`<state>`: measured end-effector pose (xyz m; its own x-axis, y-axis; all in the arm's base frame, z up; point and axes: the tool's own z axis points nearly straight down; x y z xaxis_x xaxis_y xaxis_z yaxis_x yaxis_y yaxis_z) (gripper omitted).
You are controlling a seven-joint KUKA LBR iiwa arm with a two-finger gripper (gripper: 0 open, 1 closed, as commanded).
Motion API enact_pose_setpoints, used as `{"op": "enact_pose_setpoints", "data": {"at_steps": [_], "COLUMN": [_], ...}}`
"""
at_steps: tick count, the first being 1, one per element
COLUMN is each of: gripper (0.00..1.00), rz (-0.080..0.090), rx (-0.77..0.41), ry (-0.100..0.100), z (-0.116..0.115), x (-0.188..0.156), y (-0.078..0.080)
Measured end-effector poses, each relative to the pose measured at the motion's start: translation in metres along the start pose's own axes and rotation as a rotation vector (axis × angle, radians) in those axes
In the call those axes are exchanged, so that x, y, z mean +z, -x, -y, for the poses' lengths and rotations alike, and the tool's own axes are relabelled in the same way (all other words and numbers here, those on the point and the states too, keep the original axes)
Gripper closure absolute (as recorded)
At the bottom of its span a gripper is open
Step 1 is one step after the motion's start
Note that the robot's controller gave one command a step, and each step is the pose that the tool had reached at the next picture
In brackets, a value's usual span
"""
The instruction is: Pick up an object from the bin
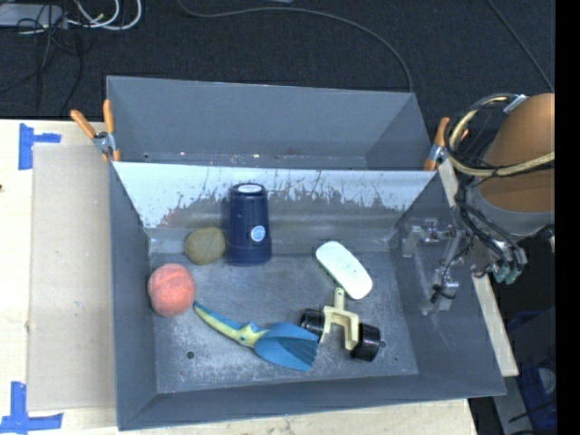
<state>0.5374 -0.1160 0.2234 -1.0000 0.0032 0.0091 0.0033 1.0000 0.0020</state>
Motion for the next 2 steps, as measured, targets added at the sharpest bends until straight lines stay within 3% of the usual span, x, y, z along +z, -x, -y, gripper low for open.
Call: {"op": "enact_pose_setpoints", "data": {"at_steps": [1, 2], "gripper": [0.00, 0.00], "rz": [0.008, 0.011], "rx": [-0.004, 0.051], "ry": [-0.001, -0.002], "z": [-0.001, -0.008], "x": [-0.004, 0.053], "y": [0.002, 0.023]}}
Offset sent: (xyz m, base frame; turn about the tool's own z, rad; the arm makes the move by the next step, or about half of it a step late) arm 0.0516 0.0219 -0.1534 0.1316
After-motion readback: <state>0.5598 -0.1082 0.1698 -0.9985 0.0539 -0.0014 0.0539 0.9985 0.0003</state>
